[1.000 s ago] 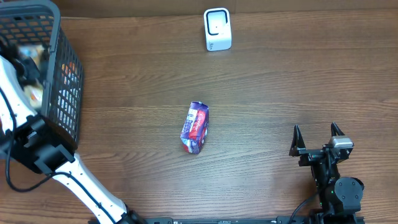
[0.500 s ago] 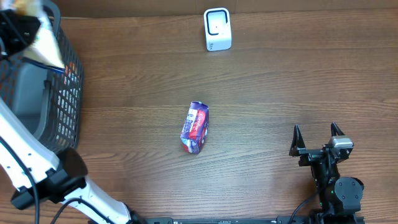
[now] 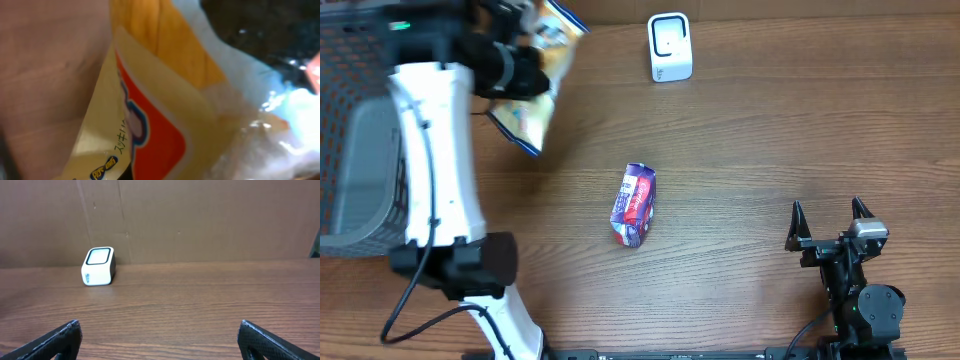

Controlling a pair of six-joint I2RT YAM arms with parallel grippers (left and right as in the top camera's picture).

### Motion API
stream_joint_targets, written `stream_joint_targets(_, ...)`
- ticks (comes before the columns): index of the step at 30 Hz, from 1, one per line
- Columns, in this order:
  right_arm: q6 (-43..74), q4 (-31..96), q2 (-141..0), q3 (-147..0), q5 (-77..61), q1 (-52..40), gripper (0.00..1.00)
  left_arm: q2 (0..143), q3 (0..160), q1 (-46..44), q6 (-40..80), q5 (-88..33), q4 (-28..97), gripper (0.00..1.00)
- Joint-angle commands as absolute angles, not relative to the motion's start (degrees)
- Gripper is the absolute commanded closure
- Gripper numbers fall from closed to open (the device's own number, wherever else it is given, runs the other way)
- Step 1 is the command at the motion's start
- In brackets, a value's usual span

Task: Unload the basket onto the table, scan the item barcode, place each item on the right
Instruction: 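Lift the yellow bag out and set it beside the red-purple bag, then release the yellow bag and move the left gripper back to basket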

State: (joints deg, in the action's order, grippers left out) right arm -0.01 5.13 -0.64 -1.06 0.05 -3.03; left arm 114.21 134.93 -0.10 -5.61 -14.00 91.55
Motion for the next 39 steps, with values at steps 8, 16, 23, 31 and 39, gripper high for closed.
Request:
stream_joint_targets(8, -0.3, 4.8, -0.2, -0.4, 0.4, -2.9, 0.0, 114.2, 101.4, -10.4, 6.3, 6.4, 76.5, 0.96)
stream_joint_targets(16, -0.3, 4.8, -0.2, -0.5, 0.4, -2.9, 0.0, 114.1, 81.4, -15.8, 12.4, 4.4, 59.4, 0.96)
stream_joint_targets(23, -0.3, 4.8, -0.2, -0.4, 0.4, -2.9, 0.0, 113.5, 77.8, -21.1, 17.2, 7.6, 56.0, 0.82)
stream_joint_targets(31, -0.3, 4.8, -0.2, -0.4, 0.4, -2.9, 0.0, 103.6, 94.1, -17.0, 16.8, 11.4, 69.2, 0.0)
stream_joint_targets(39, -0.3, 4.8, -0.2, -0.5, 0.4, -2.9, 0.0, 93.8, 119.2, -4.3, 10.5, 10.5, 79.0, 0.0)
